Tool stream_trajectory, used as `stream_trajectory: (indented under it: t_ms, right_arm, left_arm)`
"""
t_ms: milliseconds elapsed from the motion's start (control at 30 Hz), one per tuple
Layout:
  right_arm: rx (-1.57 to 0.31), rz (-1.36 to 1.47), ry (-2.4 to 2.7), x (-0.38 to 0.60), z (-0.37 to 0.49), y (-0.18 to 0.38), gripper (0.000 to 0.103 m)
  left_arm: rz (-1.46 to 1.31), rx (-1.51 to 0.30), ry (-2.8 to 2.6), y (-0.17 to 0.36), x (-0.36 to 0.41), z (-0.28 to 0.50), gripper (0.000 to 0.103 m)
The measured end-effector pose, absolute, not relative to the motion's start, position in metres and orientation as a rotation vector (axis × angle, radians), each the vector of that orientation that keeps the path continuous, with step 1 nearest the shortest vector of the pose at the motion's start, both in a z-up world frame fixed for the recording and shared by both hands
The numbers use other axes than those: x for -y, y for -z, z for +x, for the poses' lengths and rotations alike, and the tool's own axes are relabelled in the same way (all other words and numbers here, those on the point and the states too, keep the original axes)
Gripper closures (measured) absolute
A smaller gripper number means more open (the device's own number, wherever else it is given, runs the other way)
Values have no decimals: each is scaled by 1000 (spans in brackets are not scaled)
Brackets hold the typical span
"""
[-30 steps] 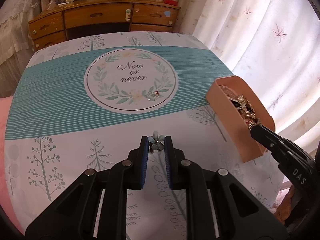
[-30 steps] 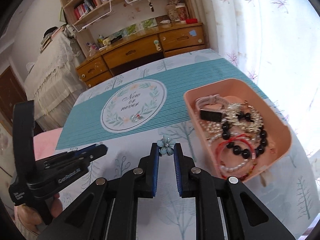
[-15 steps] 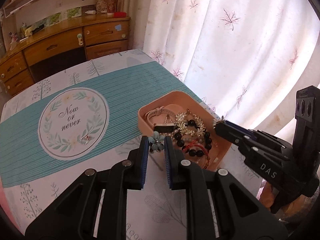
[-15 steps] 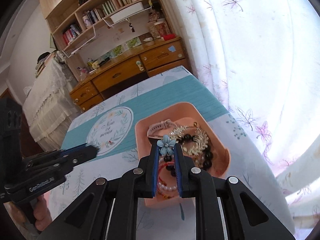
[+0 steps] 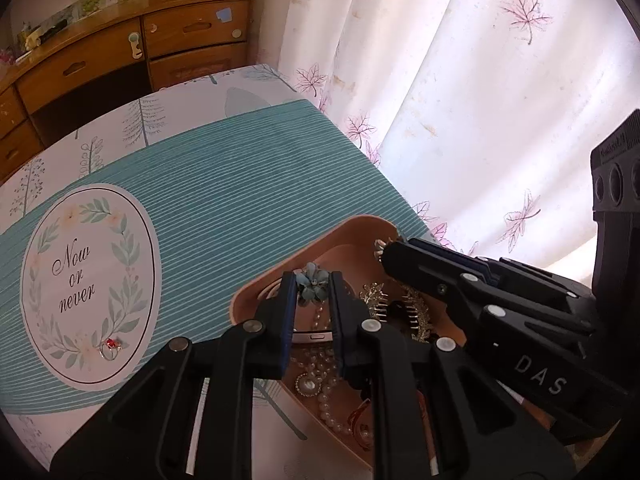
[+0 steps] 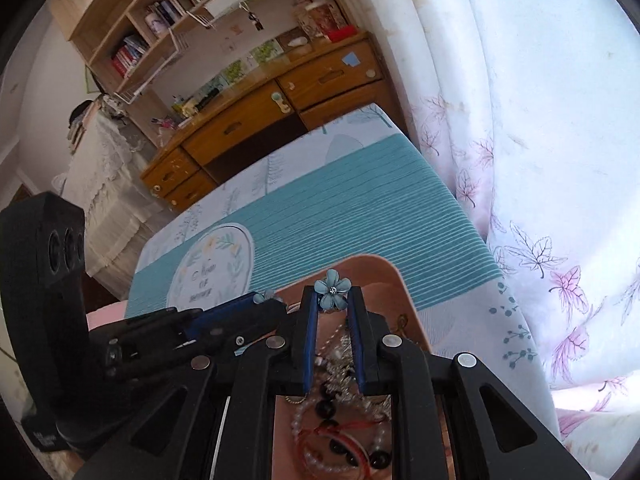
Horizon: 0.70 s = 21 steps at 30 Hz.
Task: Organize jewelry
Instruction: 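Open both grippers to drop the brooches into the tray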
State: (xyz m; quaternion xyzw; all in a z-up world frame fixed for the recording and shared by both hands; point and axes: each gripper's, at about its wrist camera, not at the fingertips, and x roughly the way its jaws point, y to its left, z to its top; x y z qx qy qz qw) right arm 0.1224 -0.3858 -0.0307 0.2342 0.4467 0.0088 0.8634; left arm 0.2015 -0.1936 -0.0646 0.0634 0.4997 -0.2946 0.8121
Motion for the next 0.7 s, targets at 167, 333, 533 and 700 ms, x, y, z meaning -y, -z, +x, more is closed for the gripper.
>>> stream_trajectory:
  t_ms: [167,333,533,700]
  right_arm:
    - [-970,512,4,388,142,44,67]
    - [-939,513,20,391,137,40,66]
    - [-920,490,9,381,124,28,66]
    - [-915,456,-15,361,110,18,66]
  left_arm:
    - [185,-1082,607,71,198,200,86]
    - [208,-1050,586,65,193,191,58]
    - [181,-1041,535,54,168,176,58]
    - [185,-1017,449,49,129,155,58]
